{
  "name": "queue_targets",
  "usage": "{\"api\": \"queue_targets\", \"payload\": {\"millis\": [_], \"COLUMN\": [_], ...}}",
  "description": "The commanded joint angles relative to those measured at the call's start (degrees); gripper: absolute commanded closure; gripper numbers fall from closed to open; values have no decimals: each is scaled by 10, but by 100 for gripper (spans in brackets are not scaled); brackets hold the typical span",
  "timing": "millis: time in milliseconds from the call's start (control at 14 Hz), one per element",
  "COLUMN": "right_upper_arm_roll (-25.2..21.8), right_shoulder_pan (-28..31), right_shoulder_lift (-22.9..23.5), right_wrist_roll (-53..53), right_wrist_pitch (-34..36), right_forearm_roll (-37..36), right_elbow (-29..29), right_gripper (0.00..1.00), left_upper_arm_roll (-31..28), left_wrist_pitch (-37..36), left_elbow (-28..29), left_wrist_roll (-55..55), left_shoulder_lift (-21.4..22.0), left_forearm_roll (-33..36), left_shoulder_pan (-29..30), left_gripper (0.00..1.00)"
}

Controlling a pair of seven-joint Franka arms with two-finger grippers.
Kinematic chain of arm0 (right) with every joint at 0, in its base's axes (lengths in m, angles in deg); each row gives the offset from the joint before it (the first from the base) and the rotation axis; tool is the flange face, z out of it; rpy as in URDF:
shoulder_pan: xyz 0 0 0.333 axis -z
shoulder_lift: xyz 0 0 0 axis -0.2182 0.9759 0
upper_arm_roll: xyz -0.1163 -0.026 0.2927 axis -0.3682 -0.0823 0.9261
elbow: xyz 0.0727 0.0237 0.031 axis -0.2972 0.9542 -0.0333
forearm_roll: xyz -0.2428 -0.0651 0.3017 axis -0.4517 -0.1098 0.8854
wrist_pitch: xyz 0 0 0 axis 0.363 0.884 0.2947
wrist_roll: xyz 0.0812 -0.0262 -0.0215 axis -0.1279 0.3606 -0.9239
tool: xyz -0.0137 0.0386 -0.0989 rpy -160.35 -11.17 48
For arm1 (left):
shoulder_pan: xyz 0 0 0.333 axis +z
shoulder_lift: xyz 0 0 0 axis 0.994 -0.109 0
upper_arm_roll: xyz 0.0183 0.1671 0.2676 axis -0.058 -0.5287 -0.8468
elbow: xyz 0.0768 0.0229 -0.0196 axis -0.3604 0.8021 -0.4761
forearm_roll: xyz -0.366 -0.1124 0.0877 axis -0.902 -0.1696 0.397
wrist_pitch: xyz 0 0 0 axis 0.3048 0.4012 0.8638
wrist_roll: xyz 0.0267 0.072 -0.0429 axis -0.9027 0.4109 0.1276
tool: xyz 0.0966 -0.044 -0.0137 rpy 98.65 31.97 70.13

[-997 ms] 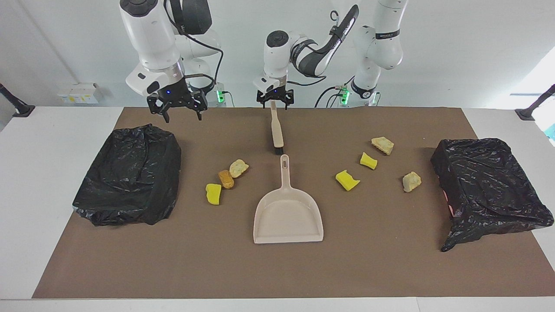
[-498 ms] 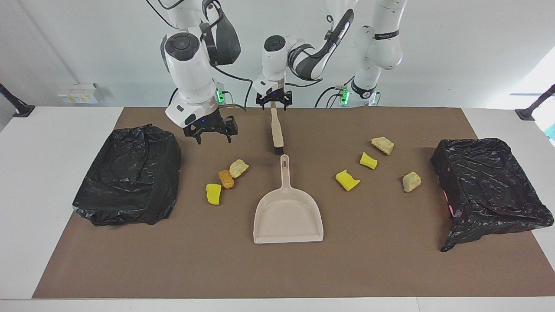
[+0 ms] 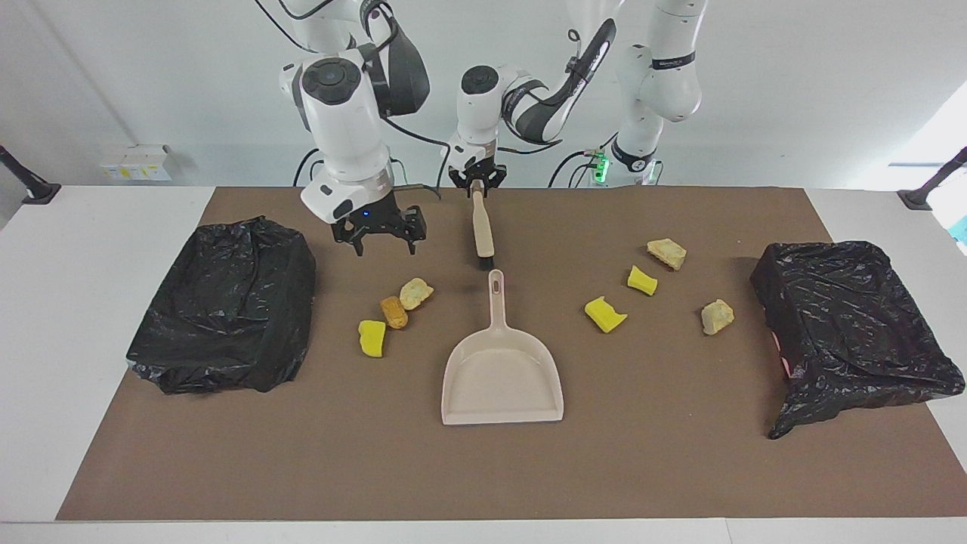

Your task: Sweep and dump trash in bin

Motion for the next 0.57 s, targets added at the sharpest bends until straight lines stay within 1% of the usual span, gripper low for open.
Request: {"api": "queue_targets", "payload": {"millis": [0,142,214,356,427,498], "right_upper_arm_roll": [1,2,2,2,2,12], "right_shoulder_pan": [-14,-24,-39,-52,-55,-60], "right_shoulder_lift": [40,65,79,107,127,151], "right_wrist_roll": [21,27,32,41,50,60], "right_wrist_pitch": [-33,-65,-78,-78,-78,-82], "right_forearm_roll": [17,52,57,61,60,58], "right_elbow": [-27,-31,-33,-70,-83,-95], "right_gripper": [0,0,0,0,0,0], "left_upper_arm_roll": [-8,-13,-13,-13,-14,-14], "left_wrist_pitch": [-34,-86,-111,-127,-129,-136], "left_elbow": [2,1,-3,-5,-6,-12], "left_wrist_roll": [-3,-24,-60,-93,-103,-105], "left_shoulder_lift": [12,32,37,38,39,40], "left_forearm_roll": [-9,-1,14,41,60,66], "left_shoulder_pan": [17,56,80,126,134,157], "left_gripper": [100,100,100,100,100,100]}}
